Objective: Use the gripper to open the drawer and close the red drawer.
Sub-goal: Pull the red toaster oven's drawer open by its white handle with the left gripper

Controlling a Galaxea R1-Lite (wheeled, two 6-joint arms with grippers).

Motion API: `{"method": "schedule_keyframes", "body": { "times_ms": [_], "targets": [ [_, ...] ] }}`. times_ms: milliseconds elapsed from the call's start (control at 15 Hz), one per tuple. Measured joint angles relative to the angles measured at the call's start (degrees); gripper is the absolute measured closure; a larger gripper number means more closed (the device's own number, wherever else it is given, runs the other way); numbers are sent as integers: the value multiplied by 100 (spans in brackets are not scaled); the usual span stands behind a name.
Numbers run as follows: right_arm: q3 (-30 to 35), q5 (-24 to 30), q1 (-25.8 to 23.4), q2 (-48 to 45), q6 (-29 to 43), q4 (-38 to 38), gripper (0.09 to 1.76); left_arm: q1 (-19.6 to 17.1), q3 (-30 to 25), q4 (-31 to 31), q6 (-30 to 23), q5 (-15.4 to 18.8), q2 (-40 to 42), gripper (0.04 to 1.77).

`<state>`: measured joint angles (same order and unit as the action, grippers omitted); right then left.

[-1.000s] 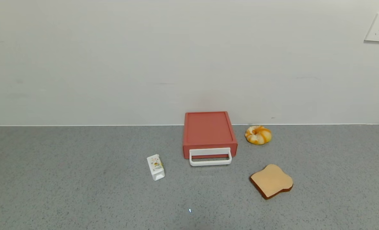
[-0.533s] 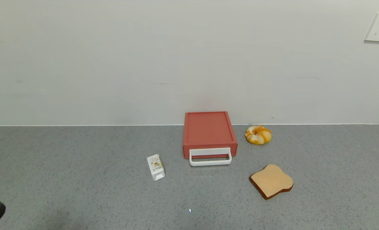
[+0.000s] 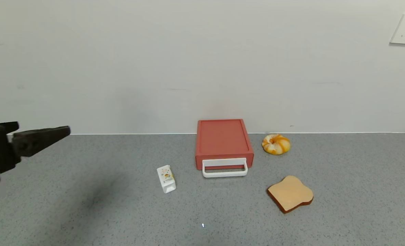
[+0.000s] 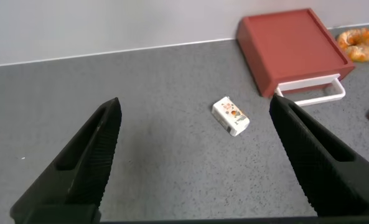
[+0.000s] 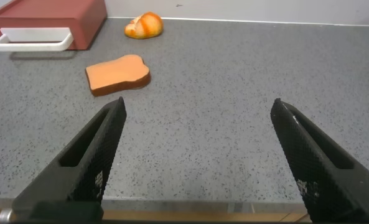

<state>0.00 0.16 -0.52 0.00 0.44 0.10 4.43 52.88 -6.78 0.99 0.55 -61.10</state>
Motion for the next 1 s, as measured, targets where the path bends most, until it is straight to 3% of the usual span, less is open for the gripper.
{"method": "schedule_keyframes", "body": {
  "times_ms": [267, 667, 1000],
  "targets": [
    [0, 0, 0, 0, -2, 0, 14, 863, 1335, -525, -552, -488, -1597, 9],
    [0, 0, 0, 0, 0, 0, 14, 1921, 3132, -1676, -1542, -636, -3527, 9],
    [0, 0, 0, 0, 2, 0, 14, 2658, 4179, -2376, -2016, -859, -4749, 9]
  ]
}}
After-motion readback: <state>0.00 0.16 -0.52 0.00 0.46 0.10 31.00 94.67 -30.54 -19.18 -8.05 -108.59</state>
